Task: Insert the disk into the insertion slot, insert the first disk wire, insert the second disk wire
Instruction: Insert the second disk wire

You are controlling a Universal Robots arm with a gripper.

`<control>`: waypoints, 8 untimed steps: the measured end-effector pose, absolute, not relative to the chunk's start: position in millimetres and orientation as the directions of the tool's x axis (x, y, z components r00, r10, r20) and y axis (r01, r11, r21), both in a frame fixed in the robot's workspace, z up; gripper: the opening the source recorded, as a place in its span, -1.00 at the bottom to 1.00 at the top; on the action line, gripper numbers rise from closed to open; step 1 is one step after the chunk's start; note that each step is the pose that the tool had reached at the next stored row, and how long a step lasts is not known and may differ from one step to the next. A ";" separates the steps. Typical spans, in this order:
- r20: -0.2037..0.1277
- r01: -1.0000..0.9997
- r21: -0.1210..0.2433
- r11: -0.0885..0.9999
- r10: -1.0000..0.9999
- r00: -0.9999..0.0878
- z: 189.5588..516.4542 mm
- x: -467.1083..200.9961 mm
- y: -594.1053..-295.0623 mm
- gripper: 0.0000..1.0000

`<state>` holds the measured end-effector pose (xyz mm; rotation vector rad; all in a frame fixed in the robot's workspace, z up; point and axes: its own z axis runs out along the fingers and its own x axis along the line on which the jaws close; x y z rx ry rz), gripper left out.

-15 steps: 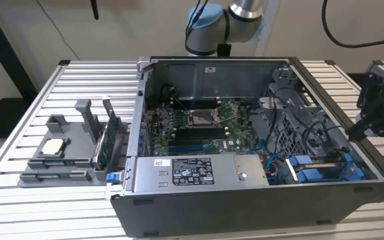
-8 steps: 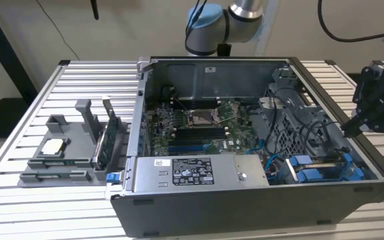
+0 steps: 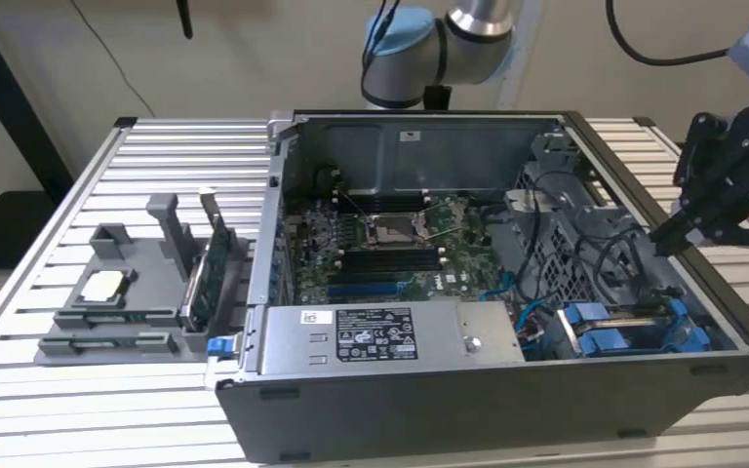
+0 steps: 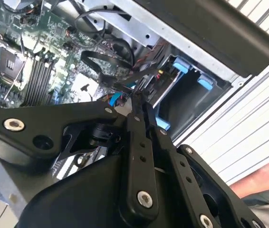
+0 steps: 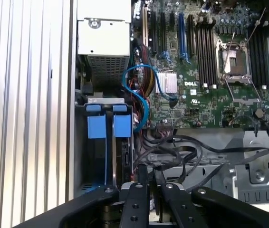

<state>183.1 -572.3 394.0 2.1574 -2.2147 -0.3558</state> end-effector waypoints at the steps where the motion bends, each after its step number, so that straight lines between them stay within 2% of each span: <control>1: -0.139 -0.983 0.183 0.013 -0.989 -0.039 395.3 180.2 -572.3 -0.69; 8: -0.145 -0.983 0.183 0.012 -0.989 -0.039 396.7 157.8 -574.0 -0.69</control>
